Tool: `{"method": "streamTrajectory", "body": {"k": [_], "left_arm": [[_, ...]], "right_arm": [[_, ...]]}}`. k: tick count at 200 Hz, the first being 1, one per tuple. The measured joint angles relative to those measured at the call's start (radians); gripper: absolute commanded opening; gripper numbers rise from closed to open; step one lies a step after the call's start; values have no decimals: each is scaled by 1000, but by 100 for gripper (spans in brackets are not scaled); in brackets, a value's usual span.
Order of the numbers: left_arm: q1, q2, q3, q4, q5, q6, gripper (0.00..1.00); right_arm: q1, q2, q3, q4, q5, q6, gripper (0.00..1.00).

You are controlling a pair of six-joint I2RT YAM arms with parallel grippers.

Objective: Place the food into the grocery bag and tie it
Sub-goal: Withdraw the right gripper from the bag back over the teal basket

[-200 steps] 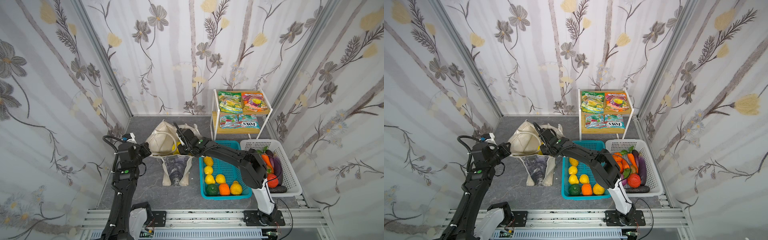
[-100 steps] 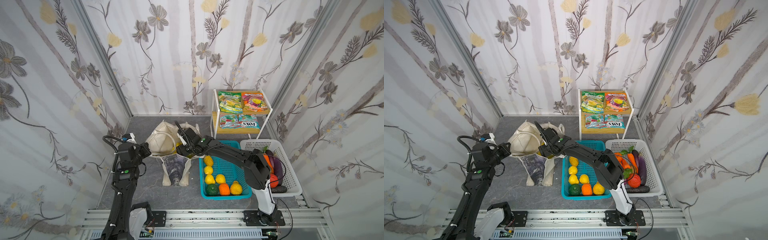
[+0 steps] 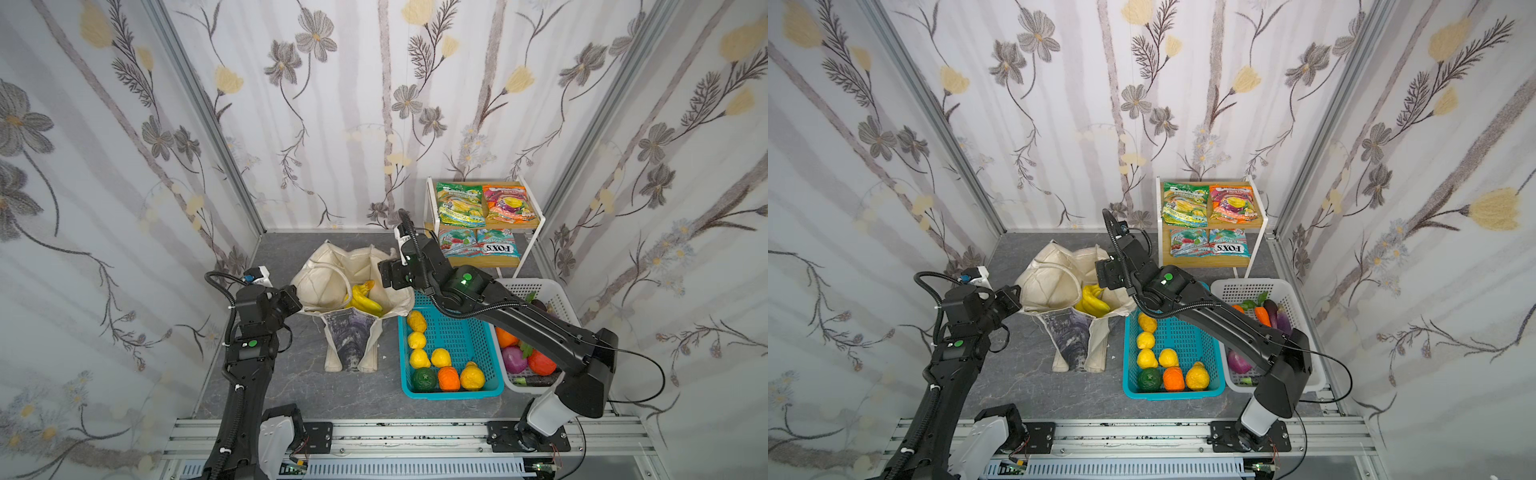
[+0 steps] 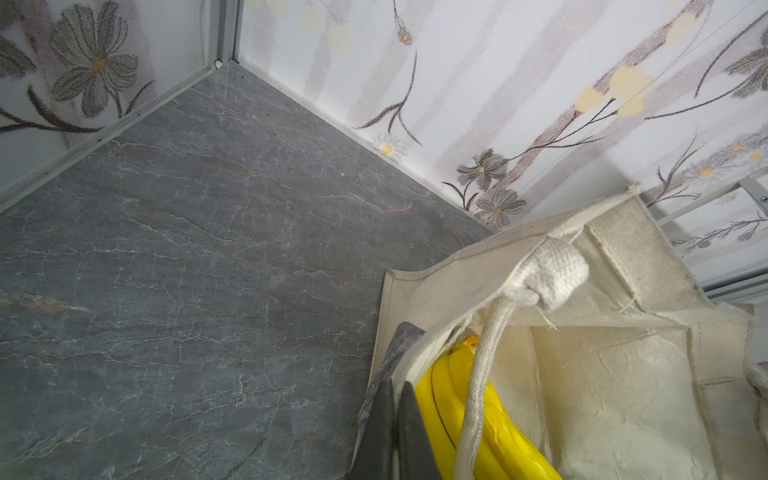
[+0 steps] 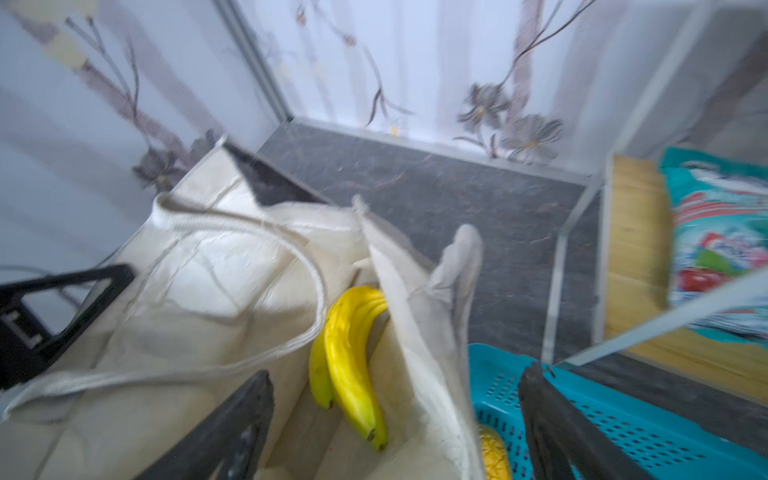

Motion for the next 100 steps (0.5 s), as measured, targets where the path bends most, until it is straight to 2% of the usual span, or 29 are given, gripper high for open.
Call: {"method": "streamTrajectory", "body": {"k": [10,26,45,59,76,100], "left_arm": [[0,1,0,0,0,0,0],[1,3,0,0,-3,0,0],[3,3,0,0,-3,0,0],[4,3,0,0,-3,0,0],[4,1,-1,0,-3,0,0],[4,1,-1,0,-3,0,0]], "right_arm": [[1,-30,-11,0,81,16,99],[3,-93,-50,9,199,47,100],[5,-201,-167,20,275,133,100],[0,-285,-288,69,269,146,100],[-14,-365,-426,145,203,136,100],[-20,-439,-533,210,124,87,100]]}}
